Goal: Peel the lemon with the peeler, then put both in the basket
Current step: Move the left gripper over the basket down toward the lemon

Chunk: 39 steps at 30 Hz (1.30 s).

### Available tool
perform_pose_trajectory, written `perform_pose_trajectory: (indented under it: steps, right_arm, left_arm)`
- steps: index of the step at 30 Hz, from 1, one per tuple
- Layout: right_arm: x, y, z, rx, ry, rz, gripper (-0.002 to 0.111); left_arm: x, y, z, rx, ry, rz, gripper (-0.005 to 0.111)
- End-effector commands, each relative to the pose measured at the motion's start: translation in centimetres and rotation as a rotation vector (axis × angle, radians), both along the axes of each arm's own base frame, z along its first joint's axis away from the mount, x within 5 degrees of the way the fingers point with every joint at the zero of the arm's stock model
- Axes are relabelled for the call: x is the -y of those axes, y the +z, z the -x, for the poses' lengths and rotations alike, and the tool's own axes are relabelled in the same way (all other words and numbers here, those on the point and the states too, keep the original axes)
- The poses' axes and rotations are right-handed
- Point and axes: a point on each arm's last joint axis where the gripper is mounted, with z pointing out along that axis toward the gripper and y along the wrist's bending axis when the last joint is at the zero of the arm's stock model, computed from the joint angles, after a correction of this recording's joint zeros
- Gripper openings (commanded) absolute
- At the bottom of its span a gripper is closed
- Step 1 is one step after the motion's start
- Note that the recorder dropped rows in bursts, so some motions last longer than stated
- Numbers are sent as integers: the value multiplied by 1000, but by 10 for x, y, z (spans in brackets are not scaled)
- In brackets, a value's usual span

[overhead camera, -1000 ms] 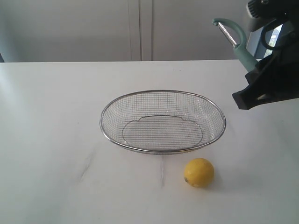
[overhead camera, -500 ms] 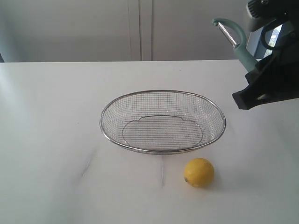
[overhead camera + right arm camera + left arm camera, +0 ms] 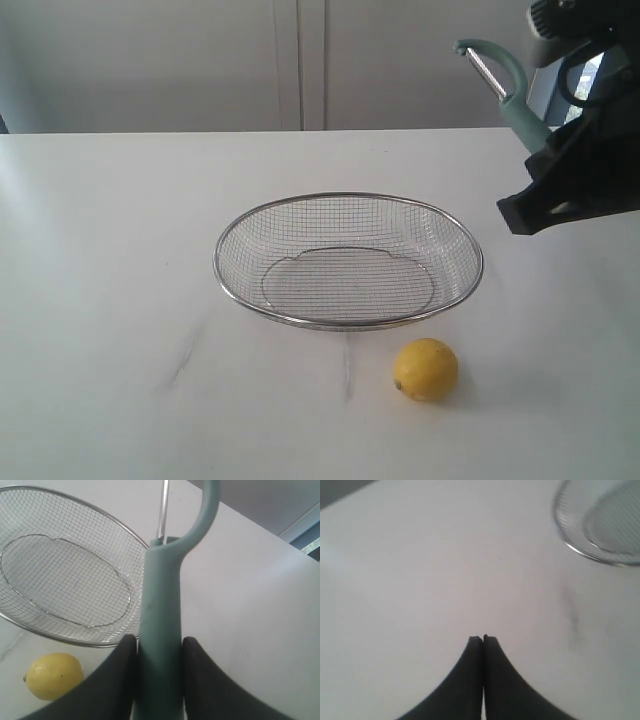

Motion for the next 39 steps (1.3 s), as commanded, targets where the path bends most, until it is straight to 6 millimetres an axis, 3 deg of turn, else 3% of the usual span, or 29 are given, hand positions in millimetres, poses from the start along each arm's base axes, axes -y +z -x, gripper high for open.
perform_pose_trajectory:
  steps: [1, 8, 16, 21, 27, 32, 39]
  right_arm:
    - [2, 1, 1, 19, -2, 1, 0]
    - [0, 3, 0, 36, 8, -10, 0]
    - [2, 1, 1, 15, -21, -27, 0]
    - [8, 9, 2, 3, -64, 27, 0]
    - [17, 22, -13, -12, -81, 48, 0]
    - [11, 5, -29, -173, 67, -13, 0]
    - [30, -3, -36, -297, 65, 14, 0]
  left_arm:
    - [43, -18, -14, -154, -212, 14, 0]
    - [99, -32, -28, -218, -394, -40, 0]
    - [164, -19, -34, -185, -548, -39, 0]
    - [193, -17, -27, -199, -639, -72, 0]
    - [217, -13, -12, -197, -719, -74, 0]
    - [224, -11, -1, -184, -755, -63, 0]
    - [225, -12, 1, -209, -752, -48, 0]
